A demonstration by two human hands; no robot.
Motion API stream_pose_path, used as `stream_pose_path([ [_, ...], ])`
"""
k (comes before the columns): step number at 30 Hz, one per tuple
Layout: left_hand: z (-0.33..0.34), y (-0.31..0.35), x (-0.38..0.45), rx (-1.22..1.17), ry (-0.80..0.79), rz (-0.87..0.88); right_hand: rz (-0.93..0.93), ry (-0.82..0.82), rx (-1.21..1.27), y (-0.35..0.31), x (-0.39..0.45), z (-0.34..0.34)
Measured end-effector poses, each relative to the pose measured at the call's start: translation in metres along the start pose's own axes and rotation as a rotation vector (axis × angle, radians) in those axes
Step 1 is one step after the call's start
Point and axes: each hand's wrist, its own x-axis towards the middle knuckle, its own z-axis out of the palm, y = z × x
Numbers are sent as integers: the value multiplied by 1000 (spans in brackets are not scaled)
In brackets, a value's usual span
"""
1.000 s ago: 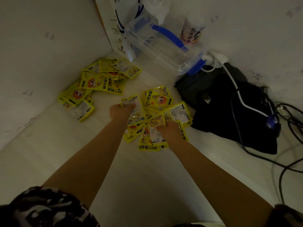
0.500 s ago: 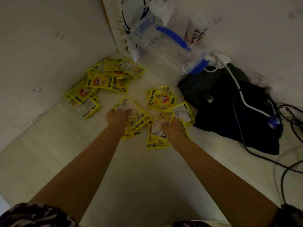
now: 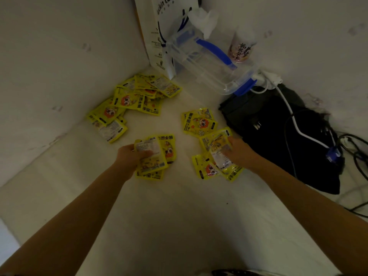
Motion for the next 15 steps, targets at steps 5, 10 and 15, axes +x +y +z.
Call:
stream_pose_path([
  [5, 9, -4, 4, 85, 65, 15, -105, -119, -206, -1, 7, 12],
  [10, 22, -2, 6, 259, 180, 78, -218, -159, -349, -2, 14, 20],
  [15, 37, 2, 6, 413, 253, 117, -280, -171, -542, -2, 21, 18],
])
